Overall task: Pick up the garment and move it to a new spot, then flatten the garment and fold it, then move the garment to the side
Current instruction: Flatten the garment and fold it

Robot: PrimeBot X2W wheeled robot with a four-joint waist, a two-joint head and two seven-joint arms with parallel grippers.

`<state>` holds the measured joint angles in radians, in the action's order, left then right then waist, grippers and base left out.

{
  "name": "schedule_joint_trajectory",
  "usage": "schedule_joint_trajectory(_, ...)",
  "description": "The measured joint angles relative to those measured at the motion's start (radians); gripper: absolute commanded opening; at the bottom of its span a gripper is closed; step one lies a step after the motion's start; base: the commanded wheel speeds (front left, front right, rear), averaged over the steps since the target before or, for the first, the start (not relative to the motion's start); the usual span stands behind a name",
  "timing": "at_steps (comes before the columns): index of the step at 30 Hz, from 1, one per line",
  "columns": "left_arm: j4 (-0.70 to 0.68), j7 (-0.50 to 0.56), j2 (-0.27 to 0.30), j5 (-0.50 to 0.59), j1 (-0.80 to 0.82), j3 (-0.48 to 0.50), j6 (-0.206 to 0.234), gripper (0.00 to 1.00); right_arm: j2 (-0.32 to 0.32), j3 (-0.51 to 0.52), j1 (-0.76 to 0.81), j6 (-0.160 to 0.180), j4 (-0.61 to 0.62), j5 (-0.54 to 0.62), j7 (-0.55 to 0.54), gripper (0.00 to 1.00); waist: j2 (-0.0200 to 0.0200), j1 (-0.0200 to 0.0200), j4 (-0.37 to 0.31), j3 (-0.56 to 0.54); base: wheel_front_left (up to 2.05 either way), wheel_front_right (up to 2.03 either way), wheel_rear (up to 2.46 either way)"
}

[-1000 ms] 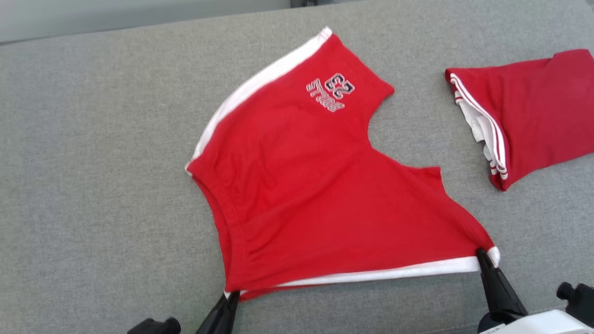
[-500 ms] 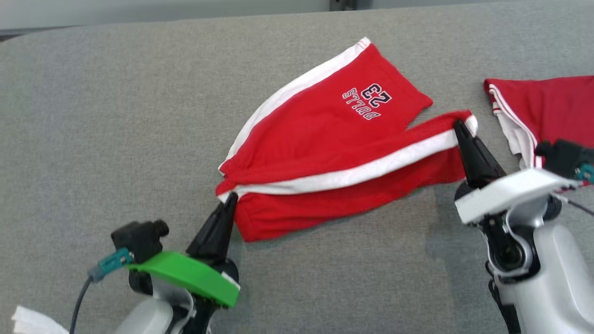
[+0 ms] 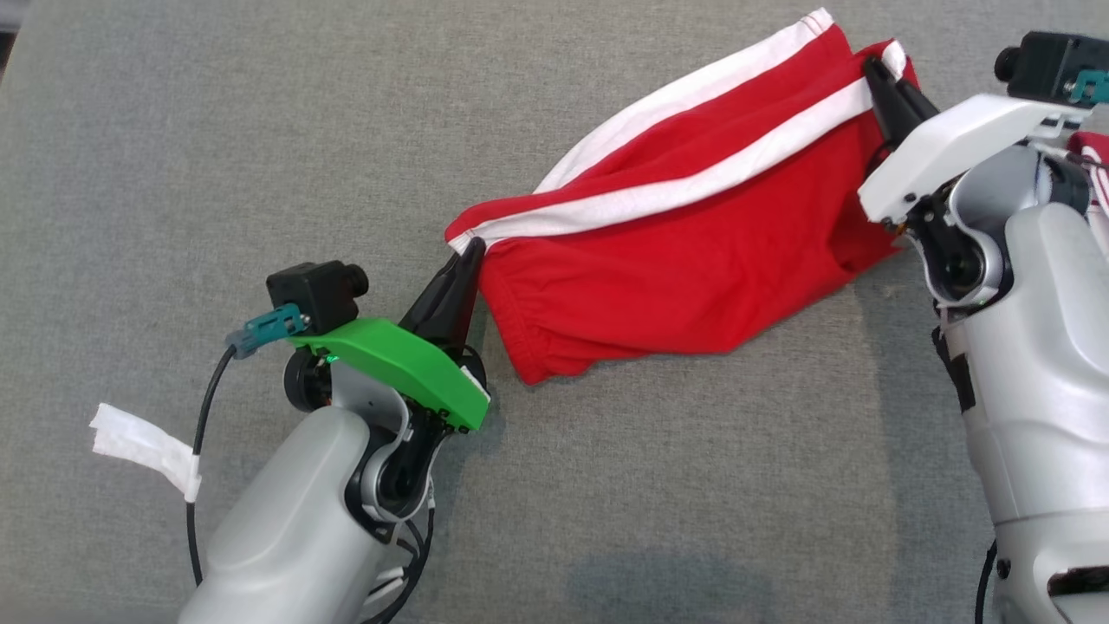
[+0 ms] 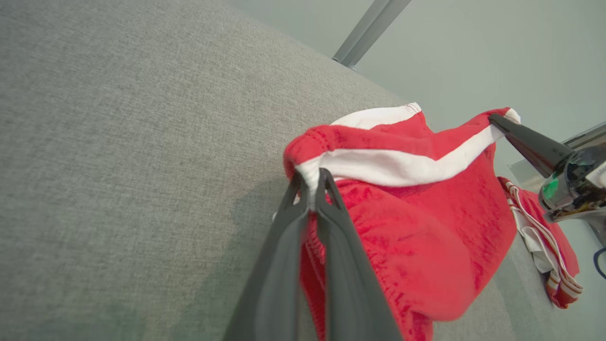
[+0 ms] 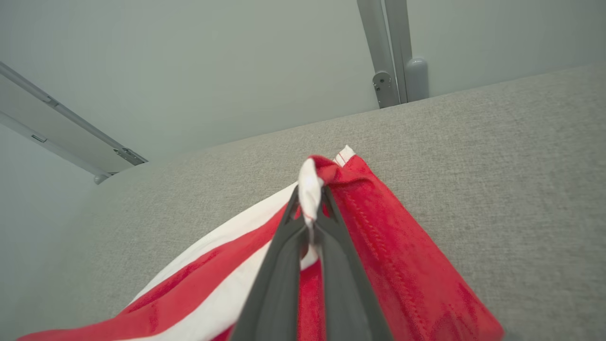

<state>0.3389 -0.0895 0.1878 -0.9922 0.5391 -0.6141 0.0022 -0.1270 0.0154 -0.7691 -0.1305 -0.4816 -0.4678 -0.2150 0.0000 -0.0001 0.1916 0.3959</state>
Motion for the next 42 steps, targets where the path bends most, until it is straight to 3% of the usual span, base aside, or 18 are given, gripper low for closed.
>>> schedule_joint_trajectory(10,0.132,0.006,-0.057,-0.001,0.061,-0.03,-0.046,0.0,-0.012,0.033,-0.131,0.0,-0.175,0.106,-0.049,0.0,0.0,0.0,0.045,0.031,0.0,0.0,0.0)
schedule_joint_trajectory(20,0.209,0.004,-0.088,0.0,0.134,-0.041,-0.056,0.02,-0.017,0.047,-0.244,0.0,-0.282,0.2,-0.08,0.0,0.0,0.0,0.062,0.042,0.0,0.0,0.0)
schedule_joint_trajectory(21,0.216,0.005,-0.091,0.0,0.137,-0.043,-0.056,0.13,-0.016,0.044,-0.253,0.0,-0.292,0.216,-0.077,0.32,0.0,0.0,0.064,0.042,0.0,0.0,0.0)
schedule_joint_trajectory(22,0.22,0.0,-0.094,0.0,0.14,-0.043,-0.056,0.29,-0.017,0.04,-0.262,0.0,-0.296,0.228,-0.067,1.0,0.0,0.0001,0.065,0.044,0.0,0.0,0.0)
schedule_joint_trajectory(23,0.222,-0.012,-0.097,0.006,0.144,-0.046,-0.057,0.56,-0.017,0.045,-0.274,0.0,-0.304,0.238,-0.057,1.0,0.0,0.0,0.067,0.046,0.0,0.0,0.0)
schedule_joint_trajectory(24,0.225,-0.016,-0.1,0.007,0.151,-0.046,-0.057,1.0,-0.016,0.052,-0.286,0.0,-0.313,0.248,-0.047,1.0,0.0,0.0,0.068,0.047,0.0,0.0,0.0)
schedule_joint_trajectory(32,0.239,-0.059,-0.111,0.003,0.159,-0.039,-0.043,1.0,-0.004,0.072,-0.322,0.0,-0.369,0.291,0.013,1.0,0.0,0.0,0.073,0.054,0.0,0.0,0.0)
schedule_joint_trajectory(38,0.139,-0.148,-0.049,0.082,0.117,-0.015,0.033,1.0,-0.042,0.001,-0.317,0.0,-0.362,0.306,0.022,1.0,0.0,0.0001,0.059,0.052,0.0,0.0,0.0)
schedule_joint_trajectory(42,0.012,-0.169,0.007,0.214,0.031,-0.006,0.109,1.0,-0.092,-0.076,-0.276,0.0,-0.367,0.312,-0.046,1.0,0.0,0.0001,0.055,0.04,0.0,0.0,0.0)
